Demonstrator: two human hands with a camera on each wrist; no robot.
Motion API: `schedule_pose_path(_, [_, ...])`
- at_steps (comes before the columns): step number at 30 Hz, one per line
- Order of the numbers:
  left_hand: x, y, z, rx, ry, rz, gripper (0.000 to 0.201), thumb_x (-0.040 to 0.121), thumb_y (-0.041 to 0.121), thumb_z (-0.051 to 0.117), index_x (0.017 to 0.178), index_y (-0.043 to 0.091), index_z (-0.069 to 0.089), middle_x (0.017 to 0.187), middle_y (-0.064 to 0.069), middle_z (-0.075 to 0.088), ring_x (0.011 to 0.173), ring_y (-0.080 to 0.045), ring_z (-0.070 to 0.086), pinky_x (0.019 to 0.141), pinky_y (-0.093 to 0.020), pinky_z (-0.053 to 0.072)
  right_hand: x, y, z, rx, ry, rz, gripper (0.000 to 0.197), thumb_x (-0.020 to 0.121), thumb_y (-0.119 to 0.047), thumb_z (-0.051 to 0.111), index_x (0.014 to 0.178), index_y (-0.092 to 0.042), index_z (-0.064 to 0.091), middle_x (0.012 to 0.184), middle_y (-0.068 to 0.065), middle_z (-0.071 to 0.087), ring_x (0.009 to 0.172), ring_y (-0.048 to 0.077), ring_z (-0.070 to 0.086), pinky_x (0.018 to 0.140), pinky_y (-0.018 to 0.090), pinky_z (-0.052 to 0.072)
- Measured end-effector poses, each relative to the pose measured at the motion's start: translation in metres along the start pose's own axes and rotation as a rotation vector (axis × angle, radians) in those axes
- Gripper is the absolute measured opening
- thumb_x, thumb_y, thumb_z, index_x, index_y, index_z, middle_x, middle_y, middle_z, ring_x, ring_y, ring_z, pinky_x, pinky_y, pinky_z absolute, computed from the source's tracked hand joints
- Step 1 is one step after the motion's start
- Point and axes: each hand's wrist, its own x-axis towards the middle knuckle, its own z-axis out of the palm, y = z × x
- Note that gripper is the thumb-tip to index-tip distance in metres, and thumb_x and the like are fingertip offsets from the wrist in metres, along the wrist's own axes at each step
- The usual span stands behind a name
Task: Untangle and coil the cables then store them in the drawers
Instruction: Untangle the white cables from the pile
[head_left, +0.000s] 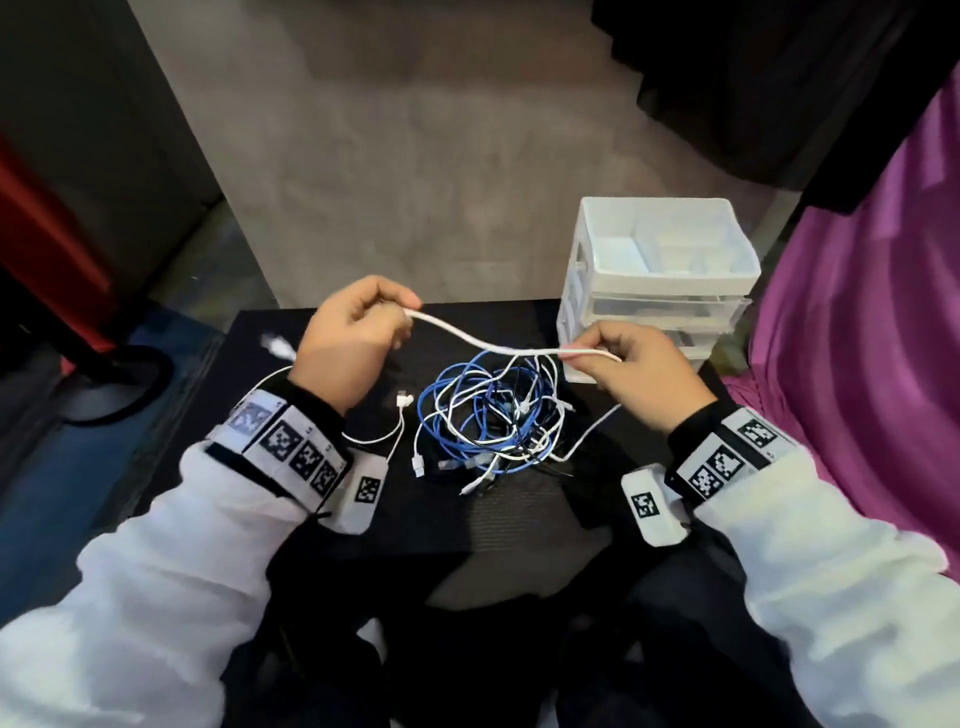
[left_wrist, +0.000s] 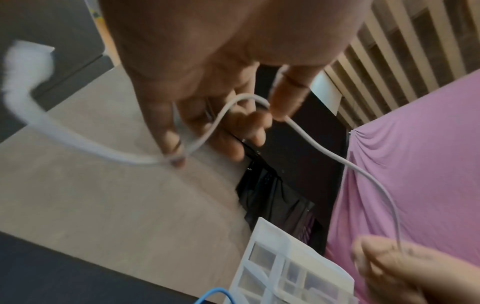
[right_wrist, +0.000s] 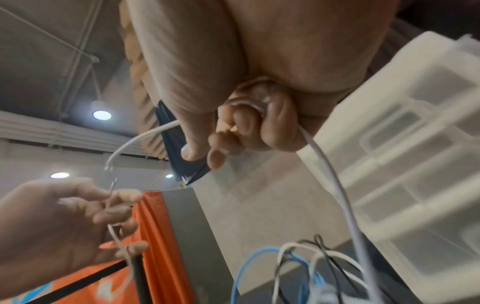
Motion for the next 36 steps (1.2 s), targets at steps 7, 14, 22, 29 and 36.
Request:
schedule_pose_path(7, [-0.049, 0.027, 0.043, 0.162, -0.326, 0.083, 0.033, 0.088, 0.050, 0.062, 0.109, 0.026, 0.066, 0.082, -0.008, 0.073, 0.069, -0.017, 0.062, 0.073, -0.032, 0.053, 0.005, -0.055, 0.016, -0.407, -0.117, -0.252, 0.037, 0.098, -0.038, 0.061, 0.070, -0.015, 0.054, 0.056, -0.004, 0.049, 0.056, 0.011, 0.044, 0.059, 0.034, 0.040])
schedule_pose_path(14, [-0.041, 0.024, 0.042, 0.228, -0.239, 0.089, 0.026, 0.091, 0.049, 0.065, 0.087, 0.024, 0.068, 0.059, 0.000, 0.050, 0.055, -0.023, 0.057, 0.063, -0.037, 0.056, 0.000, -0.048, 0.018, -0.441, -0.073, -0.247, 0.036, 0.097, -0.036, 0.059, 0.069, -0.014, 0.051, 0.059, 0.002, 0.056, 0.062, 0.022, 0.055, 0.062, 0.041, 0.047])
schedule_pose_path(22, [-0.051, 0.021, 0.047, 0.108, -0.293, 0.155, 0.018, 0.099, 0.021, 0.060, 0.083, 0.020, 0.068, 0.065, -0.017, 0.063, 0.051, -0.021, 0.063, 0.054, -0.031, 0.045, 0.001, -0.038, 0.027, -0.335, -0.104, -0.229, 0.040, 0.096, -0.030, 0.063, 0.066, -0.009, 0.047, 0.054, -0.003, 0.041, 0.054, 0.012, 0.037, 0.055, 0.032, 0.033])
schedule_pose_path(29, [-0.010, 0.056, -0.049, -0.370, 0.314, 0.227, 0.023, 0.107, 0.022, 0.047, 0.087, 0.019, 0.057, 0.060, 0.008, 0.045, 0.049, -0.007, 0.046, 0.064, -0.038, 0.059, 0.010, 0.061, 0.006, -0.322, -0.097, 0.049, 0.036, 0.102, -0.039, 0.058, 0.076, -0.015, 0.062, 0.063, -0.007, 0.063, 0.066, 0.017, 0.055, 0.067, 0.033, 0.045])
schedule_pose_path(36, [-0.010, 0.025, -0.081, -0.294, 0.331, 0.039, 0.029, 0.108, 0.030, 0.046, 0.081, 0.022, 0.057, 0.055, 0.009, 0.037, 0.045, -0.005, 0.032, 0.048, -0.021, 0.042, -0.006, 0.086, -0.002, -0.241, -0.028, 0.132, 0.043, 0.106, -0.038, 0.049, 0.074, -0.011, 0.059, 0.060, -0.002, 0.057, 0.053, 0.006, 0.048, 0.065, 0.033, 0.040])
